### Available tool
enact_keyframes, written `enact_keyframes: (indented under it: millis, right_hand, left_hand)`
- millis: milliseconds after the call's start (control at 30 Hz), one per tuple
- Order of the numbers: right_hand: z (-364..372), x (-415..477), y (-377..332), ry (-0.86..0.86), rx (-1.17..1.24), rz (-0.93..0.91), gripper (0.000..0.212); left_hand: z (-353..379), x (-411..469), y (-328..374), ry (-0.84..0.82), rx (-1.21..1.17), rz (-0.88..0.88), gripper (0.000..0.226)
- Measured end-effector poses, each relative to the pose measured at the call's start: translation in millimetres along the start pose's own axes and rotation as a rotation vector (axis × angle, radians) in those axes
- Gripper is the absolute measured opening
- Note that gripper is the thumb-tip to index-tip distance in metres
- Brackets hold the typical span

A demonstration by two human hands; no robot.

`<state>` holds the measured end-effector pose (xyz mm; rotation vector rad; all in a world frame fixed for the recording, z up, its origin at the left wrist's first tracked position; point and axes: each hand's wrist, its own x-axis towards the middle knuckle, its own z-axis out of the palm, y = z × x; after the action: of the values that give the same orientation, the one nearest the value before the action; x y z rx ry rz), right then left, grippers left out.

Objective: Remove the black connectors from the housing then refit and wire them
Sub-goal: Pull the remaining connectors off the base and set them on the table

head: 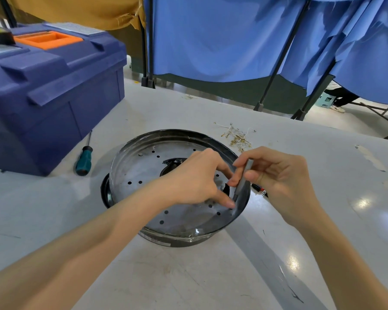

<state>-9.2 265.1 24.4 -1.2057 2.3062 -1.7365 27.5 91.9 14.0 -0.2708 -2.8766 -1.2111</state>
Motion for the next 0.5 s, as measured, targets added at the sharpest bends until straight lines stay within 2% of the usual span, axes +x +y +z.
enact_keyframes:
  millis: [100, 167, 267, 400, 500]
  right_hand:
    - [-5, -5, -2, 0.020, 0.001, 0.028, 0.026]
    - [-5, -7, -4, 0.087, -0.054, 0.027, 0.023]
    - [4, -10, -6, 0.219, -0.148, 0.039, 0.028]
    - [26, -13, -4, 0.435, -0.238, 0.119, 0.031]
    - [30, -13, -8, 0.444, -0.304, 0.163, 0.029]
  left_hand:
    - [2, -1, 5, -0.021, -0.212, -0.002, 0.020]
    - [5, -1, 8, -0.042, -0.278, -0.014, 0.020]
    - [11, 1, 14, -0.011, -0.277, -0.026, 0.025]
    - [13, 0, 15, 0.046, -0.278, -0.060, 0.021]
    - [14, -2, 14, 0.070, -0.275, -0.074, 0.020]
